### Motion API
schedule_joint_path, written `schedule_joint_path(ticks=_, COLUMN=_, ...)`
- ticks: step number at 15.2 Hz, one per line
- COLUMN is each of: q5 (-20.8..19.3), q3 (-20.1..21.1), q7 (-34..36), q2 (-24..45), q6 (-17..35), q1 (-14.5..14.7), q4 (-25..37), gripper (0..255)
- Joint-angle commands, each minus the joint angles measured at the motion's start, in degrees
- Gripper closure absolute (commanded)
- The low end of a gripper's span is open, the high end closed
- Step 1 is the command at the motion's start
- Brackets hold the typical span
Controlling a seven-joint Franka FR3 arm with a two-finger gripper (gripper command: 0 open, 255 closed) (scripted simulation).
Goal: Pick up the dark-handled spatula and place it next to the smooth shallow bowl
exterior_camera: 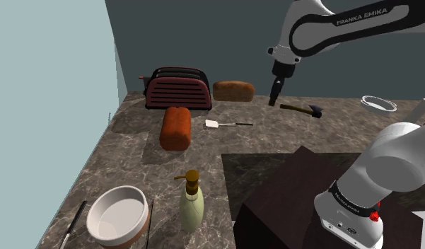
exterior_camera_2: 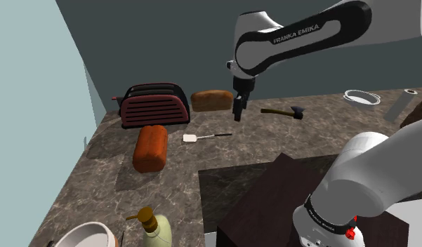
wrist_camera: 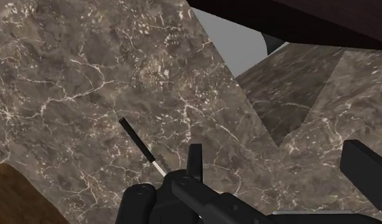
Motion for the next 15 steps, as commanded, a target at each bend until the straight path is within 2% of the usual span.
schedule_joint_path(ticks=1, q5=-0.5, q3=-1.0, q7=-3.0, q2=5.2, q6=3.9, q1=0.2, q4=1.3, gripper=0)
schedule_joint_path(ticks=8, q5=-0.6, q3=-3.3, q7=-12.8, q2=21.4, q6=13.8, q1=0.8, q4=7.2, gripper=0)
schedule_joint_path(ticks=15, q5=0.6, q3=-3.3, q7=-22.0, q2=37.9, q6=20.4, q1=0.4, q4=16.9, gripper=0)
